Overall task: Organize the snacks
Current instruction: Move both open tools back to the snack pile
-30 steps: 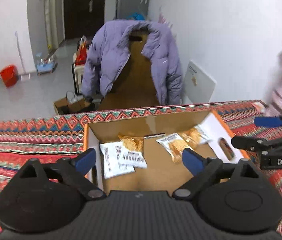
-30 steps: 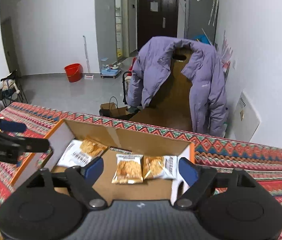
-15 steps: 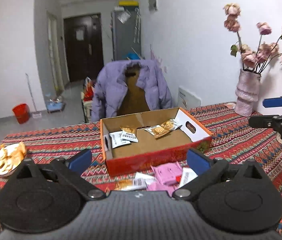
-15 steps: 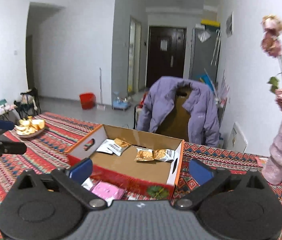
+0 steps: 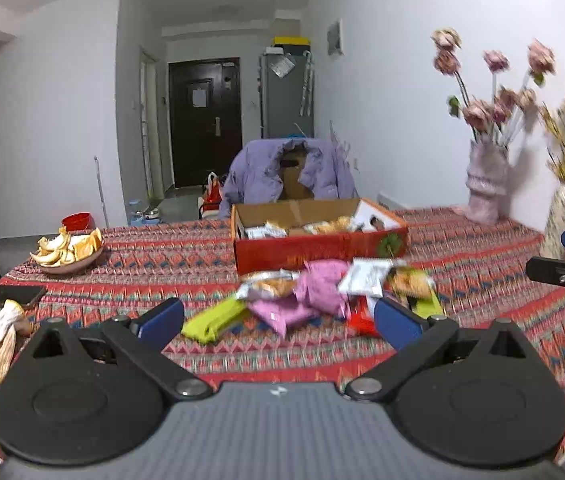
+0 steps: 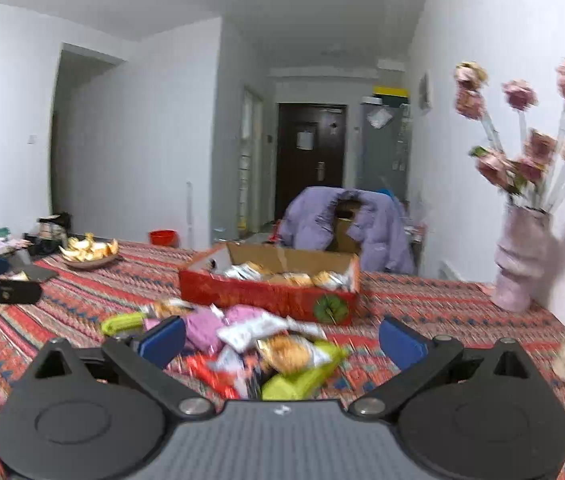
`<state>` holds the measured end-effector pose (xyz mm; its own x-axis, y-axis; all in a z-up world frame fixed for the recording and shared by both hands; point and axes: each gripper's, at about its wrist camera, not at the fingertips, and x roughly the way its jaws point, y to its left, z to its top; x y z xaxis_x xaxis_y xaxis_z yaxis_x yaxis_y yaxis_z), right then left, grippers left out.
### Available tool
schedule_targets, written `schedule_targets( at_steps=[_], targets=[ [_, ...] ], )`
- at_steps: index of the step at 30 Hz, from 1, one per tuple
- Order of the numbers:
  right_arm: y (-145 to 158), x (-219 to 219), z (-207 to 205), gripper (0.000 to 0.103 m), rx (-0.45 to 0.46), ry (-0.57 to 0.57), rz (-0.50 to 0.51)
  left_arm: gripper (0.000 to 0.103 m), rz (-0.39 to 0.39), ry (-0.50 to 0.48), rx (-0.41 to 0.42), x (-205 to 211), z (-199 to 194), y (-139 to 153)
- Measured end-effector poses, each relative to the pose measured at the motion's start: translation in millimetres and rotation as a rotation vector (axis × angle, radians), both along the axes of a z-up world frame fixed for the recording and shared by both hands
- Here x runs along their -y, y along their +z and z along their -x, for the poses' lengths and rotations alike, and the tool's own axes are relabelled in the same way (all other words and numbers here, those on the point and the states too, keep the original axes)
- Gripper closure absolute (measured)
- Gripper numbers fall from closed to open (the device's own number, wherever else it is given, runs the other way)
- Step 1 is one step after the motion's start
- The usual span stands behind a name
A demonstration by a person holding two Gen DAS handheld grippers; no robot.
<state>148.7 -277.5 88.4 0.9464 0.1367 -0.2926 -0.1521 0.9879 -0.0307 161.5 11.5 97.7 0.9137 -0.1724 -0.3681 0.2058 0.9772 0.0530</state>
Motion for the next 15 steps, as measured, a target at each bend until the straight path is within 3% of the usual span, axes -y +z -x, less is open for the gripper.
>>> schedule_targets(
  at_steps=[6,15],
  targets=[
    [-46.6,-2.2,23.2,0.0,-0.05,0.012,-0.075,0.0,-0.036,-0.041,-0.057,8.9,4.3,-39.2],
    [-66.4,1.3,-1.1,0.0,-0.094,-0.042,-0.094,0.0,-0.045,-0.024,-0.123,8.6,-25.8,-61.4]
  ],
)
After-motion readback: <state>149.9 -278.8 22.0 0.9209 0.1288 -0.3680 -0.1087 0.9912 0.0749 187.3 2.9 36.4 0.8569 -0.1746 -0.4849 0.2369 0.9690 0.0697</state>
